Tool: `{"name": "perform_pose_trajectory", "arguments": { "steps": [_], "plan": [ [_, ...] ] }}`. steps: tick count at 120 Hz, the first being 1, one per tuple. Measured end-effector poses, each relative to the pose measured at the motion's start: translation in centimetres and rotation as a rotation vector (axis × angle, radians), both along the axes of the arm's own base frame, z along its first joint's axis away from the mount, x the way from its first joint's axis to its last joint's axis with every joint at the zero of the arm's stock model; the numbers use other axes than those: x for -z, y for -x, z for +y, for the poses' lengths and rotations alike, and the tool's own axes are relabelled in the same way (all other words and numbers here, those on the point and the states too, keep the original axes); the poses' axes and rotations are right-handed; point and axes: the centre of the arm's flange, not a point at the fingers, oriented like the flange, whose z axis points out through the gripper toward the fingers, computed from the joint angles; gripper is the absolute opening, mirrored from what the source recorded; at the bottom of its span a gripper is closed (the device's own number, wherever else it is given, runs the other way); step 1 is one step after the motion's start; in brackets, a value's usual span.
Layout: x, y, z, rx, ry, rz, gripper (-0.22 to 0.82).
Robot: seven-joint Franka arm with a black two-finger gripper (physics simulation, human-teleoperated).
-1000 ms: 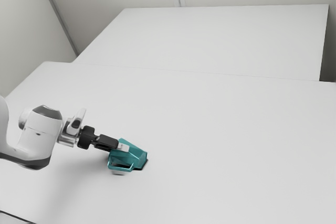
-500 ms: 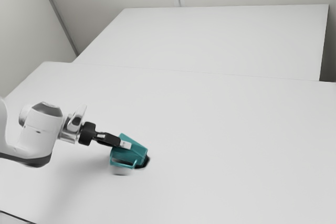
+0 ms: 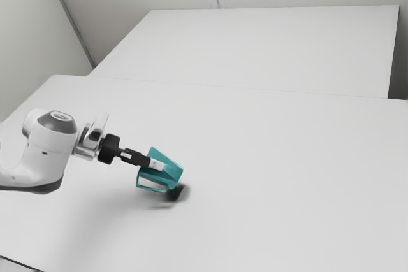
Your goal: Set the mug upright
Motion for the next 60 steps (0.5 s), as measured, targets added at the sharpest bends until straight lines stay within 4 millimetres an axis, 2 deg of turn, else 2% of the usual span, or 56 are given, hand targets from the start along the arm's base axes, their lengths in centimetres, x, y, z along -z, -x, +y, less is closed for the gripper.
{"name": "perform_pose_trajectory", "arguments": {
  "steps": [13, 39, 60],
  "plan": [
    [-0.7, -0.1, 0.1, 0.048, -0.068, 0.001, -0.15],
    [-3.3, -1.4, 0.6, 0.164, -0.264, 0.018, -0.15],
    [-5.2, -2.4, -0.1, 0.229, -0.412, 0.046, -0.15]
  ]
}}
